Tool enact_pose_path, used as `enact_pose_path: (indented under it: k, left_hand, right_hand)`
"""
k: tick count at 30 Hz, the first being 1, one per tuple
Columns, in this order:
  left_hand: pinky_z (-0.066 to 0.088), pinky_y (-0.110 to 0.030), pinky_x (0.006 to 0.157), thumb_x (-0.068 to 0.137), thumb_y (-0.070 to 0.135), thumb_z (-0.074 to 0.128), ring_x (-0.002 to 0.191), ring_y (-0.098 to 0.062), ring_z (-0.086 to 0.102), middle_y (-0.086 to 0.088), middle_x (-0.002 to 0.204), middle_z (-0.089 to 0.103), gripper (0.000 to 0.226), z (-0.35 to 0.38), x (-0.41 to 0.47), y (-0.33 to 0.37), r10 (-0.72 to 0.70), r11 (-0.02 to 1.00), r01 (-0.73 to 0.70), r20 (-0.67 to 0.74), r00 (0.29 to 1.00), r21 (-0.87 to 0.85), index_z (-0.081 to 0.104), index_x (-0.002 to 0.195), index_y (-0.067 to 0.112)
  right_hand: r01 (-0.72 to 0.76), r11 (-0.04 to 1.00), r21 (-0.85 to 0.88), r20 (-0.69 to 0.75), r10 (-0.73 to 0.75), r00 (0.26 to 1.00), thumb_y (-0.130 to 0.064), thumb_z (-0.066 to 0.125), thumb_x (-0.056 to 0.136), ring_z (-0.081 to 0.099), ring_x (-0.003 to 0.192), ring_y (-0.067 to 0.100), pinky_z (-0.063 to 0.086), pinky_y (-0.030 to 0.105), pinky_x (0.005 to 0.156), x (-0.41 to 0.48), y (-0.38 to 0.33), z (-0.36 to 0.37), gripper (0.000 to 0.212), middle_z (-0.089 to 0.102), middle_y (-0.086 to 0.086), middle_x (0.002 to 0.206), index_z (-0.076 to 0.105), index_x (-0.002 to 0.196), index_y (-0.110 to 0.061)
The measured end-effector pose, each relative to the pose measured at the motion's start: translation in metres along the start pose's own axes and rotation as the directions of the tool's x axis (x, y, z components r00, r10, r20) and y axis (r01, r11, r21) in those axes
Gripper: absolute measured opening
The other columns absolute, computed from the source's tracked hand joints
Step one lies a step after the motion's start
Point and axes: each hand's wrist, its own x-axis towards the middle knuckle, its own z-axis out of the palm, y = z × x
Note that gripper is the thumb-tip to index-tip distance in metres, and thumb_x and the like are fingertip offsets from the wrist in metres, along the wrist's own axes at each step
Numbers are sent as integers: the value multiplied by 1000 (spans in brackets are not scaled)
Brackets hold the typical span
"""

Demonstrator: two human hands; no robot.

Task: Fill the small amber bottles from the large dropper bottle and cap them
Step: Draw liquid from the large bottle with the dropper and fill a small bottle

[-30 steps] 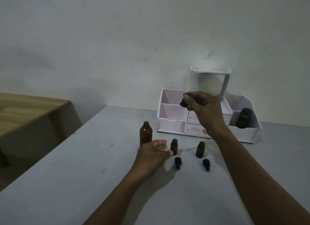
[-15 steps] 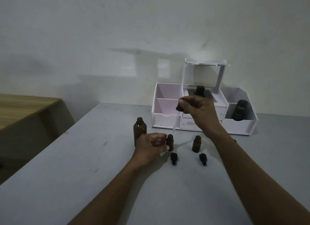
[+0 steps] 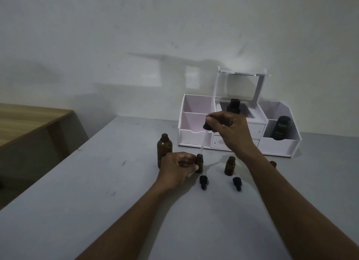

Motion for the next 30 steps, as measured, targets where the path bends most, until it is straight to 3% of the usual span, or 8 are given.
enact_pose_path:
  k: [8, 11, 20, 25, 27, 30]
  left_hand:
    - [43, 0, 63, 79, 13, 79, 82, 9, 63, 15, 93, 70, 31, 2, 1, -1, 25, 999, -24, -11, 1000, 35, 74, 109, 18]
    - [42, 1, 63, 79, 13, 79, 80, 11, 62, 19, 89, 68, 30, 2, 2, -1, 23, 999, -23, -18, 1000, 38, 74, 108, 18]
    - [44, -2, 65, 80, 14, 78, 83, 7, 62, 10, 104, 72, 32, 3, 4, -2, 16, 998, -16, -12, 1000, 61, 72, 112, 17]
    - [46, -5, 72, 80, 16, 78, 90, 0, 66, 6, 108, 73, 35, 3, 5, -5, 6, 998, -5, -9, 1000, 67, 72, 114, 18]
    - [46, -4, 68, 80, 16, 78, 87, 4, 65, 7, 107, 73, 34, 3, 4, -3, 4, 998, -3, -7, 1000, 62, 72, 113, 18]
    - [43, 0, 60, 79, 15, 79, 80, 11, 63, 9, 102, 73, 33, 2, 1, -1, 12, 999, -12, -12, 1000, 33, 72, 112, 18]
  right_hand:
    - [-18, 1000, -6, 4, 18, 1000, -21, 69, 91, 74, 77, 2, 54, 14, 76, 0, 1, 0, 13, 75, -12, 80, 70, 86, -33]
    - [-19, 999, -27, 11, 20, 1000, -21, 69, 91, 74, 76, 3, 55, 20, 81, -1, 2, -1, 11, 75, -10, 80, 71, 86, -30]
    - [-25, 992, -127, 13, 27, 1000, -20, 70, 90, 66, 75, -10, 42, 12, 77, -1, 1, -1, 16, 70, -18, 75, 69, 80, -31]
    - [-32, 991, -133, 21, 35, 999, -23, 70, 90, 71, 78, 2, 52, 27, 87, -2, 4, 1, 8, 73, -14, 78, 71, 84, -28]
    - [-23, 993, -112, 27, 26, 999, -24, 71, 89, 73, 78, 4, 55, 31, 88, -3, 3, 1, 4, 74, -12, 79, 73, 87, -27]
    - [-8, 998, -70, 22, 9, 1000, -24, 71, 89, 73, 78, 2, 54, 20, 82, -5, 0, 2, 3, 75, -11, 78, 74, 90, -24]
